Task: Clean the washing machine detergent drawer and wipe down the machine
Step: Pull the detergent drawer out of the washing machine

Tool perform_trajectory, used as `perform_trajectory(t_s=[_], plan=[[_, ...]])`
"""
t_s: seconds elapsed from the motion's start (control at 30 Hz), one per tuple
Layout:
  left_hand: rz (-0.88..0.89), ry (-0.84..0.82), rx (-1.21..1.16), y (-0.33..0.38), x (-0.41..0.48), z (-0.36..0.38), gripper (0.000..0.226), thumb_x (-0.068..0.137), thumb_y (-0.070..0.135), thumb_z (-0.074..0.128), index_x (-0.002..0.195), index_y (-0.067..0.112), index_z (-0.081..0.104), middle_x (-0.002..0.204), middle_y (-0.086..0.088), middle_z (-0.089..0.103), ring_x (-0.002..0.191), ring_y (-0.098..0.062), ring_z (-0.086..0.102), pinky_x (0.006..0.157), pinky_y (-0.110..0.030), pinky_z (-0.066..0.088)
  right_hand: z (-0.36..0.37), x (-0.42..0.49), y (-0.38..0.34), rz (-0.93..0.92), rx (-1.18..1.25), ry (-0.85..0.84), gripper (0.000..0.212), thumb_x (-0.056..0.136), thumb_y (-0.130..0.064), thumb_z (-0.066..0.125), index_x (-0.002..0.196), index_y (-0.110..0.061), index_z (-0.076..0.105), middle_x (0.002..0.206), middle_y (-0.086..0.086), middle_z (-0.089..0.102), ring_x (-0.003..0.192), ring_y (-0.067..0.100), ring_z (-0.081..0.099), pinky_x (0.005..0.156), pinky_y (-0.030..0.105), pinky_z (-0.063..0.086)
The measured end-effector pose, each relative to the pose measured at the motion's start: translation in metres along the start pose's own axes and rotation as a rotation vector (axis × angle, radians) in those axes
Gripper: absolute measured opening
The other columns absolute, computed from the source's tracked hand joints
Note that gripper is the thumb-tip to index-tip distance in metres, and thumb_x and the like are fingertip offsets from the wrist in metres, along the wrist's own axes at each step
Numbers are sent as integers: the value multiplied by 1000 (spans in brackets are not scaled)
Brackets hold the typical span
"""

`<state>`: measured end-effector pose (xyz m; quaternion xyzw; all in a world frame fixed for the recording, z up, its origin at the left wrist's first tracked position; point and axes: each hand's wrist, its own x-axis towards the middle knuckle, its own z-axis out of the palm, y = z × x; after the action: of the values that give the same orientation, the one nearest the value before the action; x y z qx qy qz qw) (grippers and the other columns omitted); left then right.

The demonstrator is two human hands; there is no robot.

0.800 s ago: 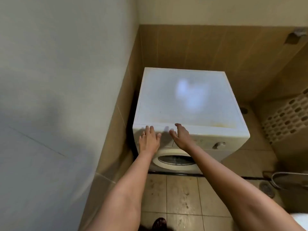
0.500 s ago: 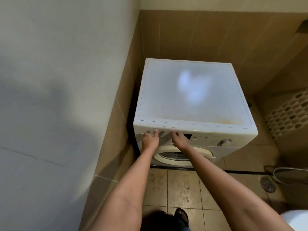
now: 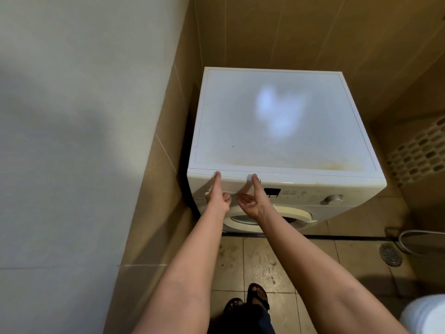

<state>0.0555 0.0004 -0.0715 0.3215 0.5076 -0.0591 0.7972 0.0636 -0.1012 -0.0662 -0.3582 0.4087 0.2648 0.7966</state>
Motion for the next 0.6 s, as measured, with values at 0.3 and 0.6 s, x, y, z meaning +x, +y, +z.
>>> perform_trajectory(t_s=[0.3,0.6], plan=[[-18,3,-74,4,9,7,92,65,46,85,139,16,39,127,-12,52,114,-33,55,97,-44,51,10,12,-2,69,208,9,61,77,-34,78,115,0,44,99,18,53,103,31,55,101,40,47],[14,-19,-50,2,19,9,82,70,46,82,135,12,45,126,-16,55,104,-32,61,76,-40,59,13,11,3,65,185,-73,40,85,-35,69,97,-2,50,94,22,55,103,33,55,107,36,41]])
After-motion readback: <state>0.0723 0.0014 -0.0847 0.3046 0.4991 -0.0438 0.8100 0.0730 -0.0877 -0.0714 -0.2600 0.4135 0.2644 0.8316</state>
